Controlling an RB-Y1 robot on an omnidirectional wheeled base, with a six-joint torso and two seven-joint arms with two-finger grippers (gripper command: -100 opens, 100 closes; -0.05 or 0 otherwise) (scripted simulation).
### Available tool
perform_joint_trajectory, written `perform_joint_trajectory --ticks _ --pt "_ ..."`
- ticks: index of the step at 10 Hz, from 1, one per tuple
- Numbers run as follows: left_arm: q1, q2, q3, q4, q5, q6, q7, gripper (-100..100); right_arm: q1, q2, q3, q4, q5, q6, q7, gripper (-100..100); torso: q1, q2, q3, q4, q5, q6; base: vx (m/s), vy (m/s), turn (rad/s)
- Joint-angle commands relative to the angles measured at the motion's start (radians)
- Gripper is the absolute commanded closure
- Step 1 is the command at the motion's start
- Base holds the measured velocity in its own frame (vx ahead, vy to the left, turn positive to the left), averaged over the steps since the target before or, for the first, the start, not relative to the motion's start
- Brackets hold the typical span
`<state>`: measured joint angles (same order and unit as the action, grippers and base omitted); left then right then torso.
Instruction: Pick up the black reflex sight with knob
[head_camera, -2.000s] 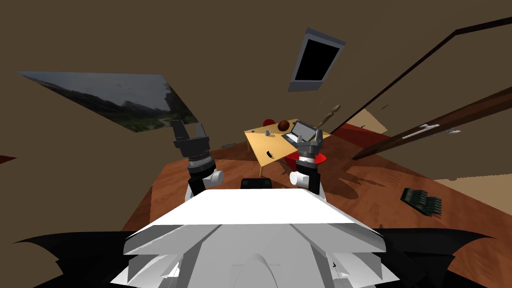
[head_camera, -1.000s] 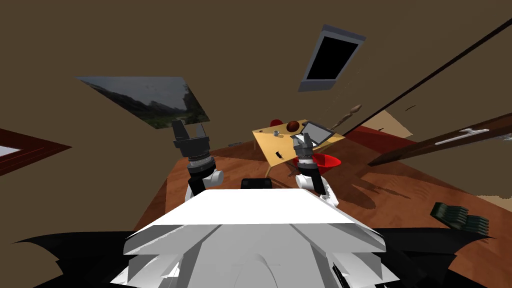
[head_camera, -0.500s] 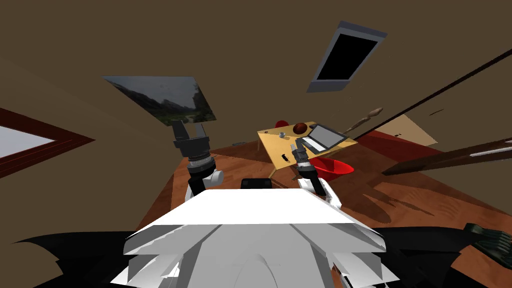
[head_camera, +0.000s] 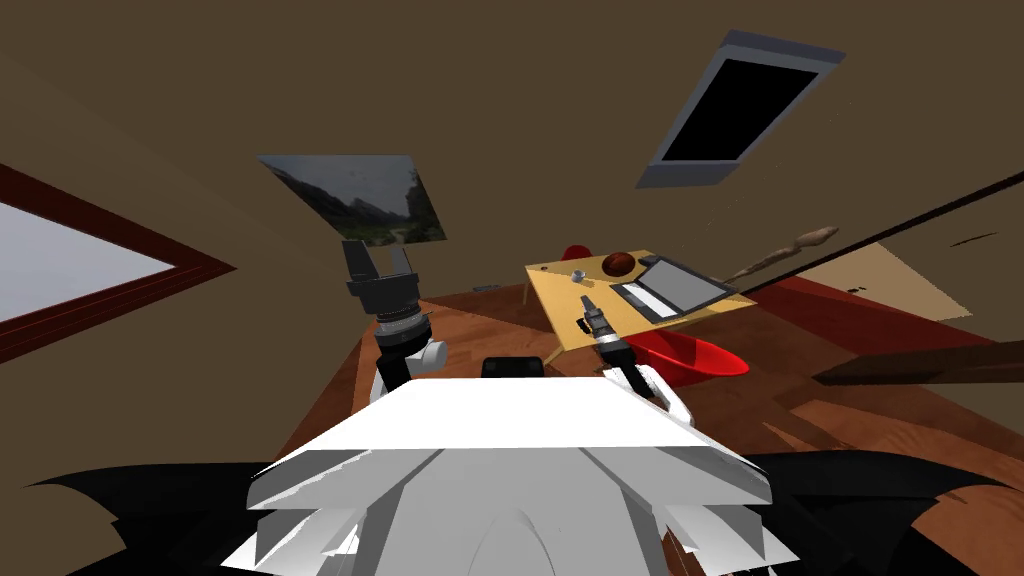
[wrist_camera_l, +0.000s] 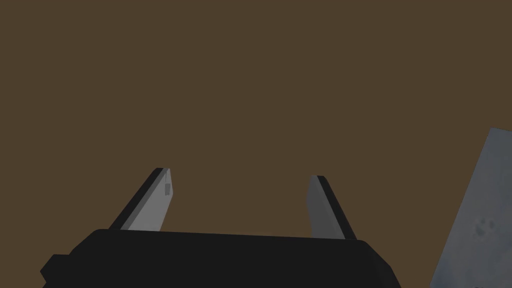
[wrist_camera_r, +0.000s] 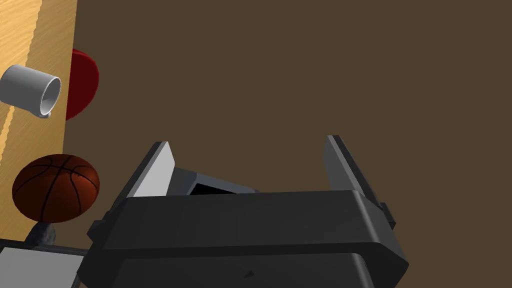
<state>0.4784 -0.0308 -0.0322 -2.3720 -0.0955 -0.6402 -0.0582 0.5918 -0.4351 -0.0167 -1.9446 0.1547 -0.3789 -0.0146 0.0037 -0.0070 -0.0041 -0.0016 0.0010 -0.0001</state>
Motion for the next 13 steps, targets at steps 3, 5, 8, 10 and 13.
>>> perform_joint_trajectory --ticks 3,5,8,10,13 --pt "0.000 0.000 0.000 0.000 0.000 0.000 0.000 0 0.053 -0.061 -0.007 0.096 0.088 0.024 0.052 -100 -0.002 0.003 0.002 0.001 0.000 0.000 0.084 0.036 0.127" --pt "0.000 0.000 0.000 0.000 0.000 0.000 0.000 0 0.074 -0.083 -0.009 0.138 0.123 0.038 0.073 -100 -0.002 0.003 0.001 0.001 0.000 0.000 0.081 0.014 0.129" --pt "0.000 0.000 0.000 0.000 0.000 0.000 0.000 0 0.095 -0.105 -0.010 0.180 0.159 0.053 0.094 -100 -0.003 0.003 0.002 0.001 0.000 0.000 0.070 0.011 0.093" --pt "0.000 0.000 0.000 0.000 0.000 0.000 0.000 0 0.138 -0.147 -0.012 0.250 0.226 0.084 0.137 -100 -0.004 0.004 0.002 0.001 -0.001 0.000 0.095 -0.003 0.193" --pt "0.000 0.000 0.000 0.000 0.000 0.000 0.000 0 0.181 -0.184 -0.012 0.328 0.304 0.115 0.180 -100 -0.004 0.001 0.001 0.000 -0.001 0.001 0.110 -0.015 0.149"
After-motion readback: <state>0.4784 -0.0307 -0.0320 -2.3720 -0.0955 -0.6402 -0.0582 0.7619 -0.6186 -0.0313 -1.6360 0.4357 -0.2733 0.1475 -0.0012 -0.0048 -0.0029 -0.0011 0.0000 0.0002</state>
